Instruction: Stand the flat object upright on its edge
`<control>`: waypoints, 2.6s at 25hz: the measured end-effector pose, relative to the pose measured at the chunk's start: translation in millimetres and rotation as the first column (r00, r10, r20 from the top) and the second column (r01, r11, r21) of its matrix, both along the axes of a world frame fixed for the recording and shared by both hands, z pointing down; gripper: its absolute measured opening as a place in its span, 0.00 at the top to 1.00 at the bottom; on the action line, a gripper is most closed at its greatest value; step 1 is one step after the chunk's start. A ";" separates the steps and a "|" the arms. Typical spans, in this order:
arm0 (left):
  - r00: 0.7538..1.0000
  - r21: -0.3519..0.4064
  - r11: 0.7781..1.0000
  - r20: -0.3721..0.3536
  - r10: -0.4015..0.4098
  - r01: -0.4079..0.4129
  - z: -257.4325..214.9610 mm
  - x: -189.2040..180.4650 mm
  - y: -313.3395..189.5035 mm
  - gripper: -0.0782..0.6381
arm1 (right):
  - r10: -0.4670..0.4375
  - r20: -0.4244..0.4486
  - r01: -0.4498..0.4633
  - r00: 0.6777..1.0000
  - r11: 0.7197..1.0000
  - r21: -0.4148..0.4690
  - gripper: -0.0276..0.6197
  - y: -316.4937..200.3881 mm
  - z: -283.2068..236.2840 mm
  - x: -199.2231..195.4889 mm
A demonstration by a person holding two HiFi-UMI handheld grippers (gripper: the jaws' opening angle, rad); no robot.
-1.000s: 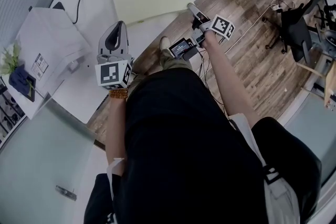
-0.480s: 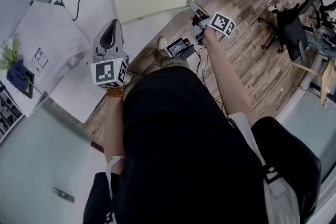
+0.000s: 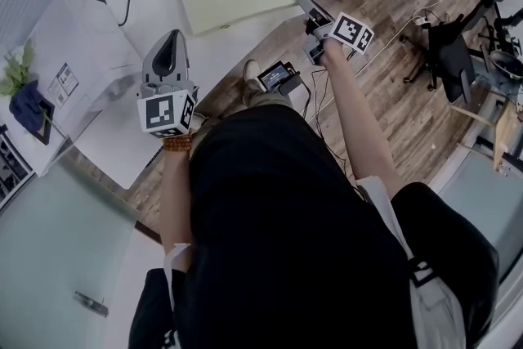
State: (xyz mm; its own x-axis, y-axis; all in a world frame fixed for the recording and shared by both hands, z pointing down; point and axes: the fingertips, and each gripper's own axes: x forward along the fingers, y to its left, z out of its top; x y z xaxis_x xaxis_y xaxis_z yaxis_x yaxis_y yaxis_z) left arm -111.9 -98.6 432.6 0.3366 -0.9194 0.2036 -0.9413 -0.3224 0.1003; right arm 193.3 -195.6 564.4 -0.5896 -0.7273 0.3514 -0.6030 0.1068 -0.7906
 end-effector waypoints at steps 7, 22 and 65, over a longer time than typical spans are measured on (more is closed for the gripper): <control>1.000 0.012 1.000 0.003 -0.012 0.012 -2.6 -14.5 3.5 0.88 | -0.036 -0.068 0.040 0.997 0.998 0.056 0.57 -12.9 -23.7 -14.7; 1.000 0.033 0.999 -0.005 -0.012 0.012 -11.4 -30.2 7.3 0.88 | -0.122 -0.206 0.160 0.971 0.971 0.177 0.57 -16.7 -67.7 -44.0; 0.999 0.104 0.993 -0.020 0.048 -0.046 -31.7 -39.6 29.0 0.88 | -0.156 -0.481 0.321 0.863 0.904 0.283 0.57 19.4 -137.5 -115.6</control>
State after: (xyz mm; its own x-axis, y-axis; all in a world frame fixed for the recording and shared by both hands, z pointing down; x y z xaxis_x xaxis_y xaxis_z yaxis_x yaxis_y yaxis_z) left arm -151.6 -69.6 400.8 0.3832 -0.9182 0.0999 -0.9228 -0.3759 0.0845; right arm 77.7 -176.2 427.0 -0.6050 -0.7054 0.3694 -0.7947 0.5059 -0.3355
